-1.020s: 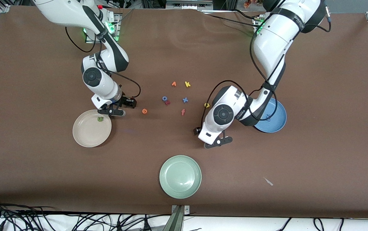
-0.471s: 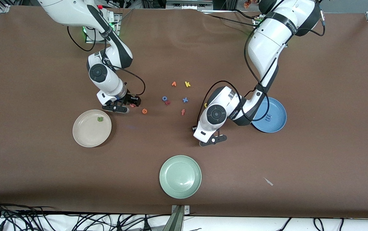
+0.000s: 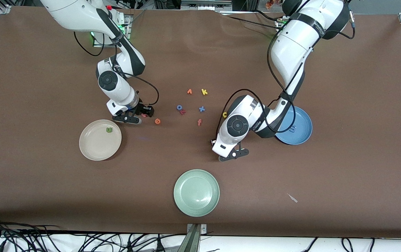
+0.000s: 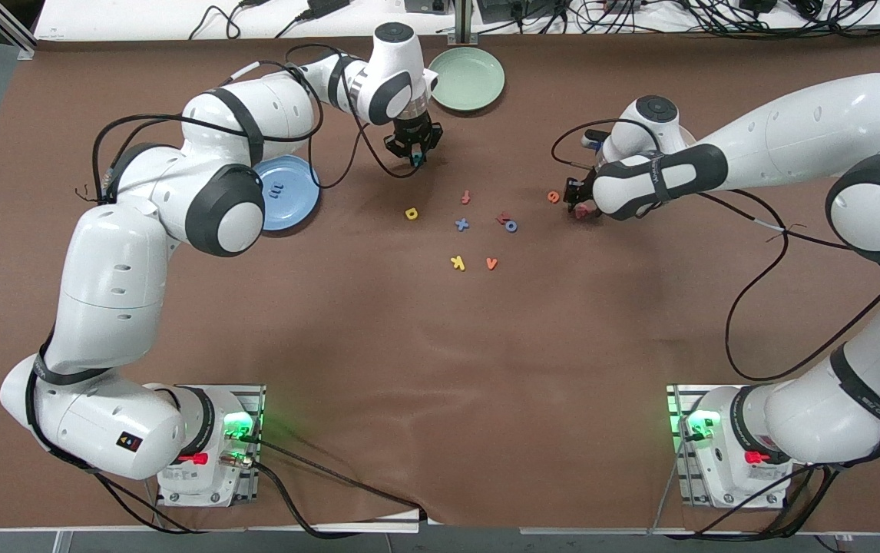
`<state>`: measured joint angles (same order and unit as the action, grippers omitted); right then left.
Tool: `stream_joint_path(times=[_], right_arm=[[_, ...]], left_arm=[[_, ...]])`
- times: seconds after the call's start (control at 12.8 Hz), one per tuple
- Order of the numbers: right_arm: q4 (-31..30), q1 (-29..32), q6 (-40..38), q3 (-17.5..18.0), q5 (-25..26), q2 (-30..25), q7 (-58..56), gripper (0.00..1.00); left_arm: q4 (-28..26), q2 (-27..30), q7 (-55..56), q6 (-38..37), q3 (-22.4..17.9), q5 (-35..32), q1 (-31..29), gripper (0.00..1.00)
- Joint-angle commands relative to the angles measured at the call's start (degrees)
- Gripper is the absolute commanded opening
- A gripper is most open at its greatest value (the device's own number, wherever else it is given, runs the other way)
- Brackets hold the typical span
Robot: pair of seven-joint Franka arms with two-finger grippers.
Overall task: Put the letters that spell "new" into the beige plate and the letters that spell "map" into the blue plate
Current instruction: 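Grasp pink M with the right gripper while the left gripper grasps cyan P, then drop the M on the cream plate while the left gripper drops the P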
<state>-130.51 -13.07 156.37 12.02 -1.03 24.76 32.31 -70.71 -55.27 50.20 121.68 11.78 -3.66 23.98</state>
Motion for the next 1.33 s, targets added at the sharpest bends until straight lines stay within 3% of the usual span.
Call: stream_joint_path(times=[0.0,0.39,0.63,0.78,0.94,1.25], right_arm=[[-1.1,-0.4,1.5,0.2,0.8,0.3,1.2,0.45],[-1.1,-0.4,1.4,0.2,0.9,0.0,1.0,0.13],[-0.5,-0.3,-0.4,0.0,0.9,-2.2,-0.6,0.12],[1.8,-0.1,-6.9,-1.1,0.8,-4.9,-4.3,0.10],[4.6,0.2,-13.2,-4.6,0.8,-6.9,-12.0,0.10],[9.4,5.3,-15.8,-9.4,2.6,-6.0,-31.4,0.10]], left_arm=[[0.8,1.9,-0.4,-3.7,-1.1,-0.8,0.1,0.04],[1.1,3.6,-8.6,-7.9,-1.6,-4.3,-3.4,0.04],[1.0,4.9,-15.1,-11.2,-1.6,-4.3,-5.2,0.04],[0.6,5.1,-16.4,-11.4,-1.6,-4.3,-5.8,0.04],[0.5,5.3,-16.5,-11.5,-1.6,-4.3,-6.0,0.04],[-0.8,7.2,-23.8,-15.7,-1.6,-4.3,-8.4,0.04]])
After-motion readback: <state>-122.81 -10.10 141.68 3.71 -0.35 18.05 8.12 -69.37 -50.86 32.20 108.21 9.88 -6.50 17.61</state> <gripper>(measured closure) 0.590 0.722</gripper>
